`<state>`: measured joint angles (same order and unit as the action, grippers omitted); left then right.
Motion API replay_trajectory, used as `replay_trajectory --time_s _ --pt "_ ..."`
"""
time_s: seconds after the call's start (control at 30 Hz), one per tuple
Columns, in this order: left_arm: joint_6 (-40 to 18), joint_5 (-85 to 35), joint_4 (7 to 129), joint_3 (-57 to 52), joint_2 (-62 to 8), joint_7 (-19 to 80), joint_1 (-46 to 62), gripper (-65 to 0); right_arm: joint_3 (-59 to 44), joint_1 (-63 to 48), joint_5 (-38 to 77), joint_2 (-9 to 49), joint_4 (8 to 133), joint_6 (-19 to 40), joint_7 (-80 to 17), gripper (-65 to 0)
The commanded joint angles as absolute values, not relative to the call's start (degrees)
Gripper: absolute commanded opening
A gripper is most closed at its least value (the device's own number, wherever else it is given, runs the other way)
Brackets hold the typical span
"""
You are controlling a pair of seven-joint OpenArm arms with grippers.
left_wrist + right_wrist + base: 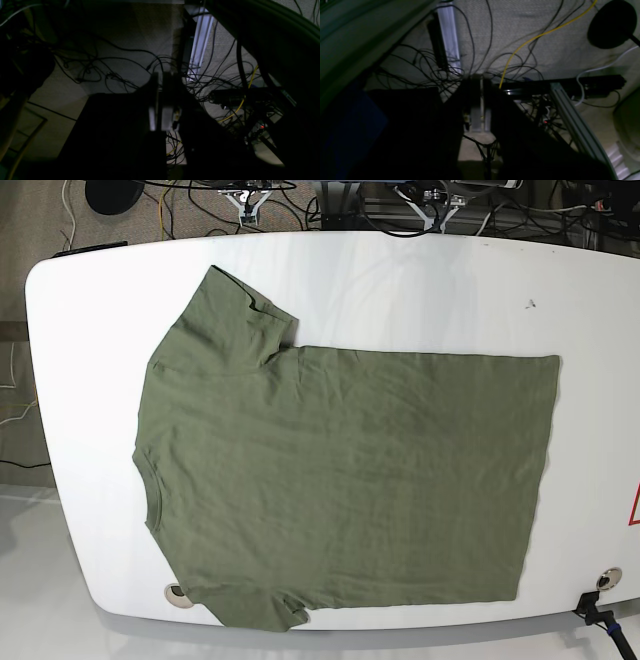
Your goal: Fold the T-shirt properly
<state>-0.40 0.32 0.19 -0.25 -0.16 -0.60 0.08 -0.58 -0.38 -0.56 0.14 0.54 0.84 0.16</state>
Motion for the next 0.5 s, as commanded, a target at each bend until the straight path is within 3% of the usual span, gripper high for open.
replay_trajectory --time_s 0.0,0.47 --pt "-0.16 -0.45 0.57 -0.21 -0.24 -1.03 0.35 -64.0 -0.77 -0.48 -0.65 0.23 0.7 1.29 0.87 -63.5" --pt "-0.11 -0.13 2.59 -0.21 -0.51 -1.52 3.93 -64.3 -0.77 -0.8 -1.06 0.42 0.25 1.14 1.69 -64.2"
